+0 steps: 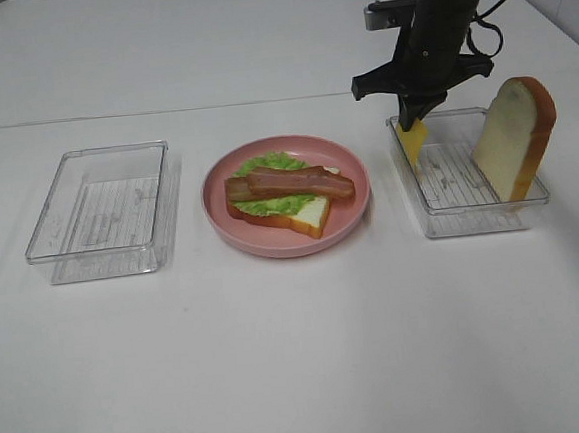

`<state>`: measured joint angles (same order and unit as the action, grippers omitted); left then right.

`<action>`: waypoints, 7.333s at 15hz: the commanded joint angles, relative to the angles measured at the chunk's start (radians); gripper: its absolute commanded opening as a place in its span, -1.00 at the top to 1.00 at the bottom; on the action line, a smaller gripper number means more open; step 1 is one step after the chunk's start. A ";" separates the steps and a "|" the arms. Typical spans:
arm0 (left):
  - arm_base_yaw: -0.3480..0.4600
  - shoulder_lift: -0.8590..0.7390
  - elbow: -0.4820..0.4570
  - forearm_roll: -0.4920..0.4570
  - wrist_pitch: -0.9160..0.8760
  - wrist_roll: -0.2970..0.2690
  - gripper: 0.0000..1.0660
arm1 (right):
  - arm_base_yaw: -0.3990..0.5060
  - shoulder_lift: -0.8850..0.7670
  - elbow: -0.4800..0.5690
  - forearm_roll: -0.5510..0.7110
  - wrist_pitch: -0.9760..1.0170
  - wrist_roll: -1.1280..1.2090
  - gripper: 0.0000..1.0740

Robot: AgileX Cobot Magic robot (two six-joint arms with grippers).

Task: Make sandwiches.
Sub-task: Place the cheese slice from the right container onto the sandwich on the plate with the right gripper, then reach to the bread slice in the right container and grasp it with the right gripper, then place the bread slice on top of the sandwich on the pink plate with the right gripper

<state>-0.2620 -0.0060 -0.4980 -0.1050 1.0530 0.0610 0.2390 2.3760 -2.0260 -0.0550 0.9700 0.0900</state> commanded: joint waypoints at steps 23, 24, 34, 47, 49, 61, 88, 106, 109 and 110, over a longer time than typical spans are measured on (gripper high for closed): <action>-0.001 -0.019 0.001 0.000 -0.009 -0.006 -0.53 | 0.042 0.062 -0.001 1.023 0.126 -0.382 1.00; -0.001 -0.019 0.001 0.000 -0.009 -0.006 -0.53 | 0.044 0.084 -0.001 1.022 0.131 -0.374 1.00; -0.001 -0.019 0.001 0.000 -0.009 -0.006 -0.53 | 0.041 0.101 -0.001 0.737 0.049 -0.234 0.74; -0.001 -0.019 0.001 0.000 -0.009 -0.006 -0.53 | 0.041 -0.121 -0.004 0.363 0.120 -0.164 -0.28; -0.001 -0.019 0.001 0.000 -0.009 -0.006 -0.53 | 0.041 -0.175 -0.004 0.225 0.167 -0.108 -0.28; -0.001 -0.019 0.001 0.000 -0.009 -0.006 -0.53 | -0.177 -0.312 -0.002 0.103 0.320 -0.052 -0.28; -0.001 -0.019 0.001 0.000 -0.009 -0.006 -0.53 | -0.260 -0.243 0.196 0.160 0.209 -0.115 1.00; -0.001 -0.019 0.001 0.000 -0.009 -0.006 -0.53 | -0.257 -0.356 0.630 1.334 0.066 -0.697 1.00; -0.001 -0.019 0.001 0.000 -0.009 -0.006 -0.53 | -0.244 -0.356 0.736 1.473 0.011 -0.799 1.00; -0.001 -0.019 0.001 0.000 -0.009 -0.006 -0.53 | -0.218 -0.356 0.761 1.493 -0.019 -0.817 1.00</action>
<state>-0.2620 -0.0060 -0.4980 -0.1040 1.0530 0.0610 0.0280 2.0280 -1.2680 1.4060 0.9320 -0.6990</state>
